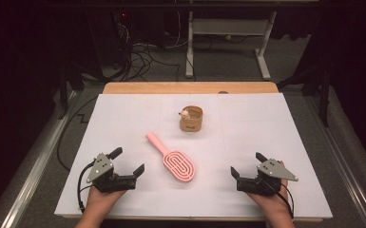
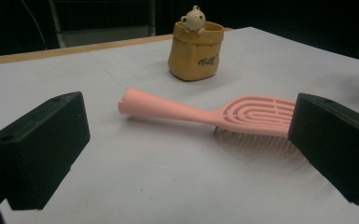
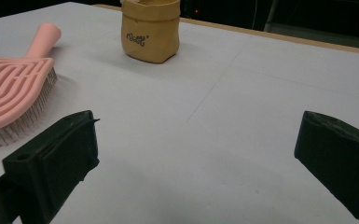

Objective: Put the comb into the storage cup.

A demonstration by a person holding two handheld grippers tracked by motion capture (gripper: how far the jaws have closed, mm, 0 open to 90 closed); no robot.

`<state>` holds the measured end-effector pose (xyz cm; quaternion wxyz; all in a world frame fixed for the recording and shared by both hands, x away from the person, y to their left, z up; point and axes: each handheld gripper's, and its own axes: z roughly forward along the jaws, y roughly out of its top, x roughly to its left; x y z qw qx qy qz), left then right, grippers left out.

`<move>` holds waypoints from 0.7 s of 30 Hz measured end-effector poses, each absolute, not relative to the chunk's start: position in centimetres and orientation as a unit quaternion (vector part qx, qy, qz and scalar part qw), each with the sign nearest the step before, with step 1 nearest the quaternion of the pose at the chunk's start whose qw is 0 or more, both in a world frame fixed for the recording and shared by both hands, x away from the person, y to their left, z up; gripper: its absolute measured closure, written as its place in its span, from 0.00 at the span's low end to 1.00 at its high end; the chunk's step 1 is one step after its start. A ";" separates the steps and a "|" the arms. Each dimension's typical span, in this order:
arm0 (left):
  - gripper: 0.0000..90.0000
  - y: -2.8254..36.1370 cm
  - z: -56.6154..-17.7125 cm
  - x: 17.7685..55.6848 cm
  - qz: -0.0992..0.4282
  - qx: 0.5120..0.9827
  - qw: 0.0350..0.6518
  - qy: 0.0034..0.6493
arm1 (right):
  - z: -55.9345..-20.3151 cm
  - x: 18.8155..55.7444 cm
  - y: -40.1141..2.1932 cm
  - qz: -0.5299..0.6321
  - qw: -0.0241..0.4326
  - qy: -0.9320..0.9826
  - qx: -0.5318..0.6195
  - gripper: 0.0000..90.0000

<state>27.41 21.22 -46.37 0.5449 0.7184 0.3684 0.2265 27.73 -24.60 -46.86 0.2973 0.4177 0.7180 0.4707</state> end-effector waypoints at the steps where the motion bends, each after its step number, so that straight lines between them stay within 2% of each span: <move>1: 0.00 21.1 -46.3 27.4 0.226 0.722 0.541 0.366 | -46.9 27.7 -24.6 0.470 0.298 0.718 0.418 0.00; 7: 0.02 20.7 -46.2 27.4 0.216 0.726 0.540 0.368 | -46.8 27.7 -24.7 0.470 0.300 0.717 0.418 0.00; 9: 0.14 20.8 -46.2 27.4 0.214 0.725 0.542 0.368 | -46.8 27.7 -24.8 0.471 0.301 0.717 0.418 0.00; 15: 0.26 20.5 -45.9 27.4 0.195 0.724 0.552 0.365 | -46.9 27.8 -24.9 0.470 0.300 0.716 0.419 0.00; 21: 0.42 19.2 -45.3 28.1 0.155 0.738 0.544 0.368 | -46.9 27.8 -25.1 0.472 0.298 0.715 0.420 0.00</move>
